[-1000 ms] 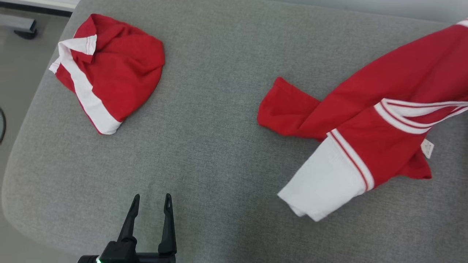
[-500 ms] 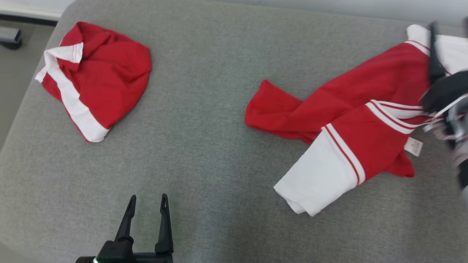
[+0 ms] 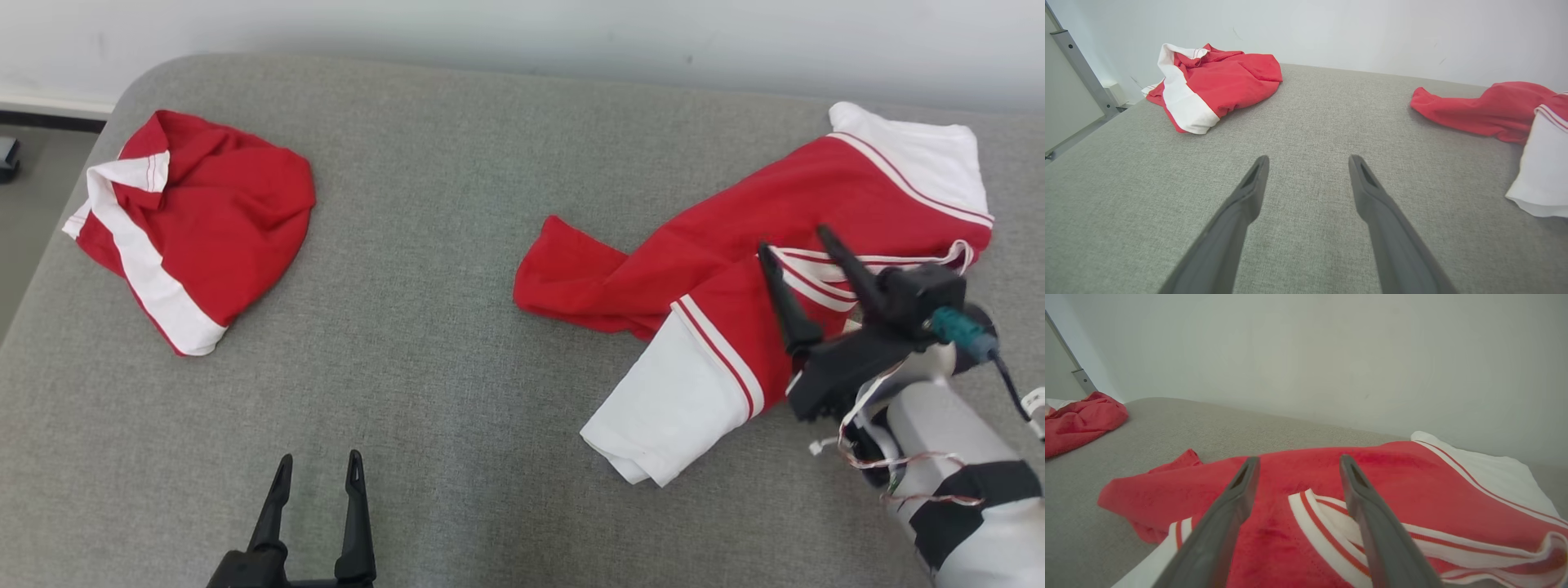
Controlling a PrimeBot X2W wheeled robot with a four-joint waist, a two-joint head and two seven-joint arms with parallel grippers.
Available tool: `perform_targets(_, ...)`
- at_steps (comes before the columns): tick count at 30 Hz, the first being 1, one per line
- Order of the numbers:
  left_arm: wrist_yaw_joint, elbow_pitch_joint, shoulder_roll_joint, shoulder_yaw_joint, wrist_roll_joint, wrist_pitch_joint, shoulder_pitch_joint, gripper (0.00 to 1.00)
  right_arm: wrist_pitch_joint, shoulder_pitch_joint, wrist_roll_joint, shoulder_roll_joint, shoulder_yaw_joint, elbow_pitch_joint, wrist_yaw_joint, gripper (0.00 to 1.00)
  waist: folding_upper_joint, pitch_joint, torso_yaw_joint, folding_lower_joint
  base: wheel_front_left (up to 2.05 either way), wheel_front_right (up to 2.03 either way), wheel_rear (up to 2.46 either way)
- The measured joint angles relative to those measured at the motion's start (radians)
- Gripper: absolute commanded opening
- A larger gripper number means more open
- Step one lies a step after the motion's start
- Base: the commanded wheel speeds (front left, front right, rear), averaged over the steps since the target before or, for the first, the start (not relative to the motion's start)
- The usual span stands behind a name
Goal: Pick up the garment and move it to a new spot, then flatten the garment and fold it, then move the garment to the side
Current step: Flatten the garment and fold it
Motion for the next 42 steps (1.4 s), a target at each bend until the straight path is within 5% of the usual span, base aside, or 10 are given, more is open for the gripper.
perform_targets(15,-0.007,0.000,0.000,-0.013,-0.019,0.000,0.007,1.00,0.084,-0.012,0.106,-0.025,0.115,0.073,0.000,0.98,0.0000,0.006,0.006,0.0000,0.00,0.00,0.00)
perform_targets(17,-0.007,0.001,0.000,-0.014,-0.019,0.000,0.008,1.00,0.093,-0.019,0.120,-0.028,0.129,0.088,0.000,0.73,0.0000,0.005,0.010,0.0000,0.00,0.00,0.00)
perform_targets(20,-0.007,0.003,0.000,-0.010,-0.019,0.000,0.009,1.00,0.102,-0.024,0.130,-0.032,0.145,0.101,0.000,0.08,0.0000,-0.002,0.011,0.0001,0.00,0.00,0.00)
perform_targets(21,-0.007,0.004,0.000,-0.009,-0.019,0.000,0.010,1.00,0.104,-0.024,0.131,-0.033,0.151,0.105,0.000,0.00,0.0000,-0.004,0.011,0.0001,0.00,0.00,0.00)
perform_targets(32,-0.023,0.008,0.000,0.014,-0.013,0.000,0.033,1.00,0.011,-0.013,0.149,-0.049,0.132,0.081,0.000,0.00,0.0000,-0.040,-0.012,0.0001,0.00,0.00,0.00)
perform_targets(42,-0.050,0.015,0.000,0.060,0.002,0.000,0.072,1.00,-0.002,0.252,0.114,-0.075,-0.071,-0.101,0.000,0.00,0.0000,-0.102,-0.102,0.0000,0.00,0.00,0.00)
